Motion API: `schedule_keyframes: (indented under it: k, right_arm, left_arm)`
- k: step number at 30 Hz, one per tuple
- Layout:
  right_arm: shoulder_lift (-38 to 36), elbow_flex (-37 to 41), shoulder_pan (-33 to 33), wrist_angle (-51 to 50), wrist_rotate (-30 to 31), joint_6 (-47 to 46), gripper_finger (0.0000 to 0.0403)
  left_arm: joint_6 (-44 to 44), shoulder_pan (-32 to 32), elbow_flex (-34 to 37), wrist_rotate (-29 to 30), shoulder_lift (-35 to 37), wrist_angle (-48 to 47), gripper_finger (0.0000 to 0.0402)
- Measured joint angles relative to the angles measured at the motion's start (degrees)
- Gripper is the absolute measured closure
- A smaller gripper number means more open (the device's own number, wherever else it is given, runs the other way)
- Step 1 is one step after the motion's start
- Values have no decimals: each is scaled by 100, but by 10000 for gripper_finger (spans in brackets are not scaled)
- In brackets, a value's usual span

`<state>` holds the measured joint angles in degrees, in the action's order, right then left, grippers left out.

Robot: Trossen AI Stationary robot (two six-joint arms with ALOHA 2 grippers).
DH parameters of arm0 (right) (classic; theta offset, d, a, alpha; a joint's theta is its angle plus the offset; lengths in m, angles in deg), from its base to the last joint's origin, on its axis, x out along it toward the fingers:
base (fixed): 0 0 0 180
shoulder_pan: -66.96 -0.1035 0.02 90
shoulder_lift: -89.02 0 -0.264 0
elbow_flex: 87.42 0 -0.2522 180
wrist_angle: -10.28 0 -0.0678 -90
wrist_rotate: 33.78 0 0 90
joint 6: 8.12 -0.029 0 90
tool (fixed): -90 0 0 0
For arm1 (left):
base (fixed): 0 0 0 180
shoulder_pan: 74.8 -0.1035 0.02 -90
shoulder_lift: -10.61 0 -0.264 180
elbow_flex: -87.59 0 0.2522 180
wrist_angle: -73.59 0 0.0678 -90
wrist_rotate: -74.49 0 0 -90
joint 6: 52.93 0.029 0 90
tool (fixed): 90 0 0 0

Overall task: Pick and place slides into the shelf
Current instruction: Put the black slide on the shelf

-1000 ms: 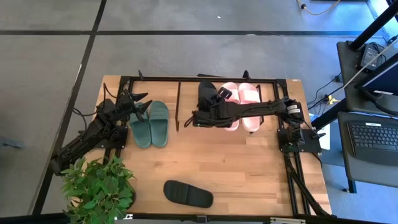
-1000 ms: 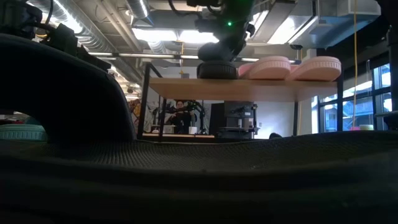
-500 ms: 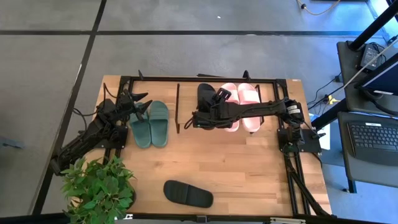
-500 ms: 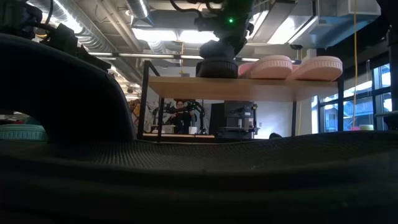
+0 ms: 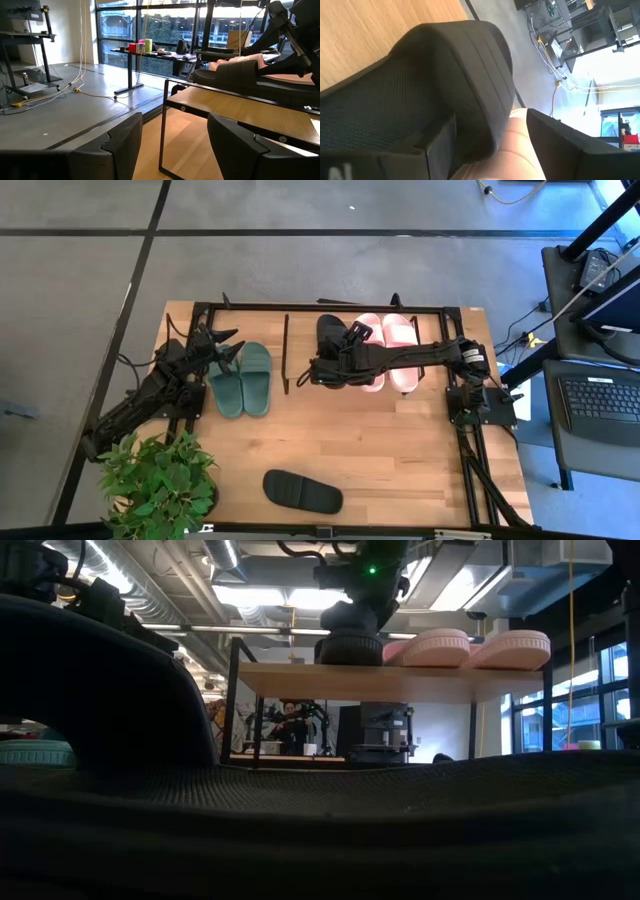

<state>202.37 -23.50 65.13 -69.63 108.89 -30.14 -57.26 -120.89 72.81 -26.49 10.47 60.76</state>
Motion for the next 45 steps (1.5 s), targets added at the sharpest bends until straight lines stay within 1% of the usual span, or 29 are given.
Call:
schedule_keyframes:
  k: [11, 18, 24, 26, 30, 33, 36, 41, 44, 45]
  right_arm:
    - [-76, -14, 0, -30, 2, -5, 163]
    - [-75, -340, -35, -510, -7, -193, 163]
    - [-74, -730, -273, -710, -48, -207, 163]
    - [-76, -917, -420, -804, -89, -273, 163]
    - [-82, -1167, -886, -975, -617, -284, 163]
    - [-82, -1181, -1392, -964, -668, 85, 163]
    - [-76, -1175, -1896, -920, -688, 145, 163]
    - [-76, -1173, -2660, -251, -686, 366, 163]
    - [-14, -1173, -2995, 444, -714, 930, 163]
    - [30, -1173, -3082, 648, -818, 1228, 163]
  left_arm:
    - [0, -2, 0, 0, 0, -2, 185]
    - [0, -1, 0, 0, 0, -2, 185]
    - [0, -2, 0, 0, 0, -2, 185]
    - [0, -2, 0, 0, 0, -1, 185]
    - [0, 0, 0, 0, 0, -2, 185]
    - [0, 0, 0, 0, 0, -2, 185]
    - [0, 0, 0, 0, 0, -2, 185]
    - [0, -2, 0, 0, 0, -2, 185]
    - [0, -1, 0, 0, 0, -1, 185]
    - [0, -2, 0, 0, 0, 0, 185]
